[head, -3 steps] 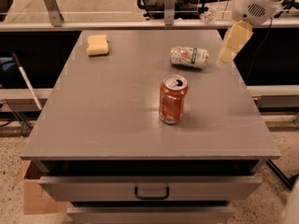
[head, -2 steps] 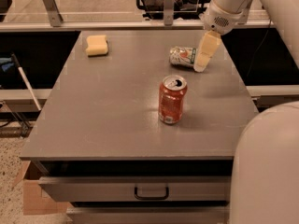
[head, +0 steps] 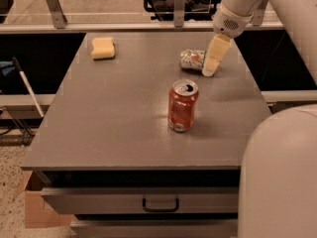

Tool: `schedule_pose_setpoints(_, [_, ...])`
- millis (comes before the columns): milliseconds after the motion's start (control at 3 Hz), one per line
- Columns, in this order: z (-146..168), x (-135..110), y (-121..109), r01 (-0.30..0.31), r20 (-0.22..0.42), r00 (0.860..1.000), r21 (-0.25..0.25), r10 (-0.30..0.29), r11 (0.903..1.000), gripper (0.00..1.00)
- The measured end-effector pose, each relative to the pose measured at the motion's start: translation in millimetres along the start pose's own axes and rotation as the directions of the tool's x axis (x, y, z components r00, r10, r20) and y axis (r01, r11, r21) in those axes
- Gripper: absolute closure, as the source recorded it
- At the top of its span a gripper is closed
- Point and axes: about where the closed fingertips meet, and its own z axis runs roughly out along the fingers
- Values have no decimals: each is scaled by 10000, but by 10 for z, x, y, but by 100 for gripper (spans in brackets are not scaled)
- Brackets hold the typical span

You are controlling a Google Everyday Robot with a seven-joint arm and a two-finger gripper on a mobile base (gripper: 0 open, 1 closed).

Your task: Place 7up can upright

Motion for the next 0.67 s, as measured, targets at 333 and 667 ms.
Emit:
schedule_pose_setpoints(333, [151, -111, -98, -180, -73, 9998, -19, 180, 9998, 0])
schedule_pose_setpoints(667, [310, -210, -162, -260, -205, 9995, -119, 258, 9996, 0])
